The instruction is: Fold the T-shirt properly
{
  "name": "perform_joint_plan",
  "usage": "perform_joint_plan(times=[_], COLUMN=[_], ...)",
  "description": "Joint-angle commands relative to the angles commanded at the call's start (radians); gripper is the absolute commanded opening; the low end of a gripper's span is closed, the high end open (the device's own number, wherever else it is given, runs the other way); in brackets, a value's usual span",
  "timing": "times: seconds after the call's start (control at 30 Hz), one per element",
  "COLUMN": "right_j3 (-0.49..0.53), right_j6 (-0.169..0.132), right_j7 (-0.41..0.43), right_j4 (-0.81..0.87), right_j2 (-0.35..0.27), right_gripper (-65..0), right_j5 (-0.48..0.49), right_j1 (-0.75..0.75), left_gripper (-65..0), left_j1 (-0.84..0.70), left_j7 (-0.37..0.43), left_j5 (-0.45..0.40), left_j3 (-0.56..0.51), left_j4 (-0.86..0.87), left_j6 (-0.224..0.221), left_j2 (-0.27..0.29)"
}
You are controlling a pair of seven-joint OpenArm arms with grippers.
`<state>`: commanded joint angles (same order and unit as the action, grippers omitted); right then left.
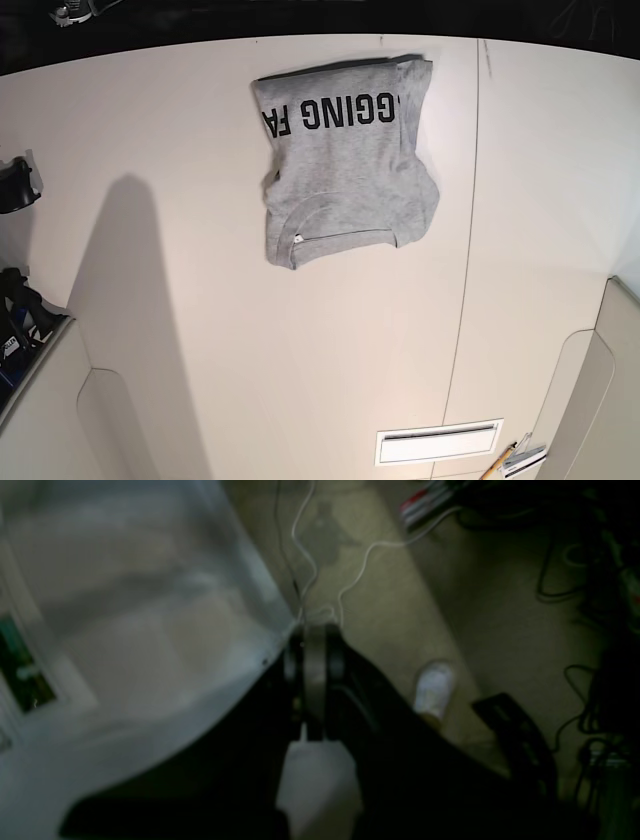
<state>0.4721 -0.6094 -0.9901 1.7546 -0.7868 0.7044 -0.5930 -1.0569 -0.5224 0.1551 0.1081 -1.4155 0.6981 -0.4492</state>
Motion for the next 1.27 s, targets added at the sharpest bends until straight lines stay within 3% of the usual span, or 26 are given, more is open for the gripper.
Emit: perform_joint_plan(times=[0.13, 0.27, 0.33, 0.4, 0.57, 0.7, 0.8, 0.93, 1.1, 1.27], right_j3=[0.107, 0.195, 0.243, 0.305, 0.404, 0.418, 0.418, 0.418, 0.418, 0.418], right_j6=[0.000, 0.000, 0.000, 0.000, 0.000, 0.000, 0.000, 0.000, 0.000, 0.000], right_j7=[0.125, 0.348, 0.410, 0.422, 0.422, 0.422, 0.433, 0.494, 0.498, 0.565], right_j4=[-0.046, -0.166, -0.250, -0.382, -0.665, -0.828, -0.905, -0.966, -1.020, -1.035], right_j2=[0.001, 0.001, 0.007, 0.031, 0.139, 0.244, 0.302, 0.325, 0.324, 0.324], right_gripper=[-65.0, -65.0, -65.0, -65.0, -65.0, -65.0, -65.0, -65.0, -65.0, -65.0], right_j5=[-0.174, -0.345, -0.378, -0.383, -0.381, -0.384, -0.415, -0.489, -0.488, -0.488], right_j1=[0.000, 0.013, 0.050, 0.118, 0.259, 0.319, 0.356, 0.403, 0.474, 0.519], left_gripper=[-36.0, -36.0, -36.0, -36.0, -36.0, -36.0, -36.0, -36.0, -36.0, -36.0], left_j1=[0.164, 0.315, 0.380, 0.446, 0.560, 0.628, 0.661, 0.700, 0.761, 0.789], left_j7=[0.003, 0.013, 0.048, 0.104, 0.112, 0.112, 0.181, 0.224, 0.240, 0.273], left_j5=[-0.023, -0.014, -0.014, -0.015, -0.018, -0.018, -0.017, -0.017, -0.013, -0.014], left_j3=[-0.103, -0.220, -0.268, -0.283, -0.291, -0.389, -0.462, -0.495, -0.495, -0.491], left_j4=[0.204, 0.405, 0.497, 0.596, 0.700, 0.719, 0.737, 0.759, 0.802, 0.843], left_j6=[0.000, 0.000, 0.000, 0.000, 0.000, 0.000, 0.000, 0.000, 0.000, 0.000], left_j2=[0.000, 0.000, 0.006, 0.046, 0.119, 0.108, 0.109, 0.118, 0.122, 0.137])
